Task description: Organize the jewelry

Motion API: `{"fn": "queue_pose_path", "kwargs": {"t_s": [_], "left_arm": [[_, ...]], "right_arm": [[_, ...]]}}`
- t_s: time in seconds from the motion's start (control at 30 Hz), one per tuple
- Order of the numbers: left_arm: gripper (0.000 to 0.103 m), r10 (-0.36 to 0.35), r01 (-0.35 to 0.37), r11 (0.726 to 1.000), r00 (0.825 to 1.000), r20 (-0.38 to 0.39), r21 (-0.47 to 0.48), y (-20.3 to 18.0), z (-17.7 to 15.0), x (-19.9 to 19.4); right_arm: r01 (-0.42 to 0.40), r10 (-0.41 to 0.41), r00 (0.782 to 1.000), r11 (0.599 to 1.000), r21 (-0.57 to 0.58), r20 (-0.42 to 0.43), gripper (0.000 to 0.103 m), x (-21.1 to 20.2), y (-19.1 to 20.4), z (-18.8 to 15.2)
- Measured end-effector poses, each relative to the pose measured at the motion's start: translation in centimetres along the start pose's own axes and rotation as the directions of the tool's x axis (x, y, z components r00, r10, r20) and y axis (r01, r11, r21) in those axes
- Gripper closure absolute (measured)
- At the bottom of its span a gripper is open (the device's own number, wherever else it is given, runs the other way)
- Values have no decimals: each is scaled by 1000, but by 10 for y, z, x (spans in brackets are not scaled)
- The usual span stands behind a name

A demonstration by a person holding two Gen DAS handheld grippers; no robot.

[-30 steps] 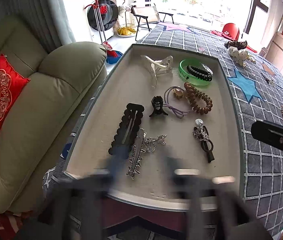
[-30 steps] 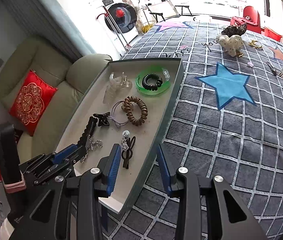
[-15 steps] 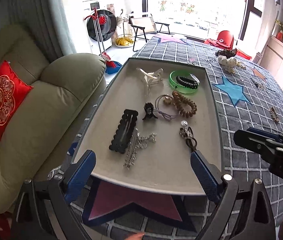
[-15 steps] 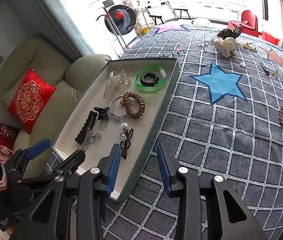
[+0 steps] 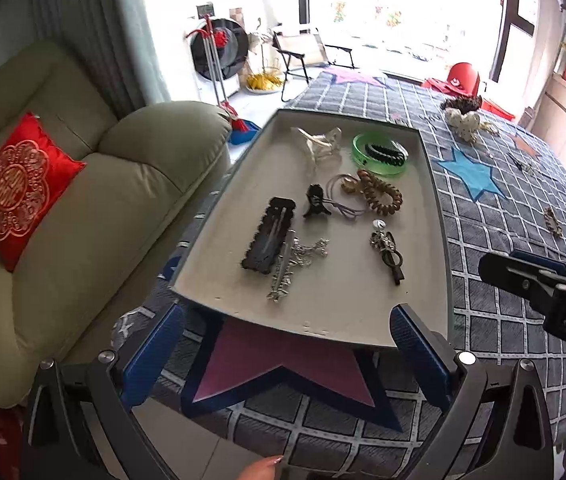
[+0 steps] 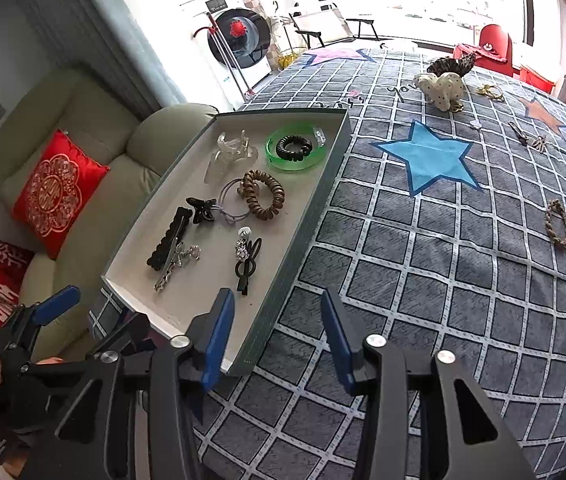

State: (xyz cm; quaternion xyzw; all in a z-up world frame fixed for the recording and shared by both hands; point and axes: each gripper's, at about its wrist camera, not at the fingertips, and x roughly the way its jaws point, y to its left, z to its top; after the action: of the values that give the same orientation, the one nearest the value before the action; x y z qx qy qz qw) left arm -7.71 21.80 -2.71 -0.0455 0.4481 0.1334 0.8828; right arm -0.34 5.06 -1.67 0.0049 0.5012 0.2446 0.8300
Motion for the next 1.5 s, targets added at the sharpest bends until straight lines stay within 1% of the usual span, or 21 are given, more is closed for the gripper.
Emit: {"fn": "queue_pose_path", "kwargs": {"t_s": [0.1, 0.23, 0.3, 0.37, 0.5, 0.6, 0.63, 0.67, 0.87, 1.1, 1.2, 1.5], "left_arm": [[0, 23, -23, 1000, 1000, 2, 7, 1, -3, -5], [0, 28, -28, 1000, 1000, -2, 10, 2, -7, -14], [0, 32, -32, 999, 999, 7, 6, 3, -7, -21], [0, 33, -33, 999, 999, 7, -1, 5, -6, -28], [0, 30, -30, 999, 999, 15, -13, 9, -2, -44], [0, 42, -41, 999, 999, 27, -17, 11, 0, -54], [0, 43, -43, 999, 999, 31, -19, 11, 0, -58], [0, 46, -45, 999, 998, 36, -21, 12, 1, -62], [0, 68, -66, 997, 996, 49, -29, 16, 3, -76], [0, 71, -68, 996, 996, 48, -55, 22, 4, -86], [0, 69, -66, 996, 997, 45, -63, 22, 4, -88], [0, 71, -68, 996, 997, 36, -63, 21, 0, -87]], "right_arm": [[7, -7, 1000, 1000, -19, -9, 40, -1, 4, -2], [21, -21, 1000, 999, -37, -10, 31, -6, 9, -4], [31, -31, 1000, 999, -43, 2, 22, -13, 12, -3], [44, -43, 999, 998, -50, 13, 22, -21, 16, -2], [66, -63, 997, 995, -71, 38, 15, -38, 27, 2], [81, -76, 996, 991, -102, 50, 15, -49, 38, 5], [84, -79, 995, 990, -109, 53, 12, -53, 41, 6], [89, -83, 995, 989, -117, 58, 1, -57, 45, 6], [116, -103, 990, 982, -146, 98, 0, -78, 60, 9], [137, -121, 986, 980, -147, 115, 0, -95, 66, 11], [149, -131, 984, 976, -156, 122, 0, -98, 68, 10], [159, -144, 983, 976, -150, 110, 0, -92, 63, 7]]}}
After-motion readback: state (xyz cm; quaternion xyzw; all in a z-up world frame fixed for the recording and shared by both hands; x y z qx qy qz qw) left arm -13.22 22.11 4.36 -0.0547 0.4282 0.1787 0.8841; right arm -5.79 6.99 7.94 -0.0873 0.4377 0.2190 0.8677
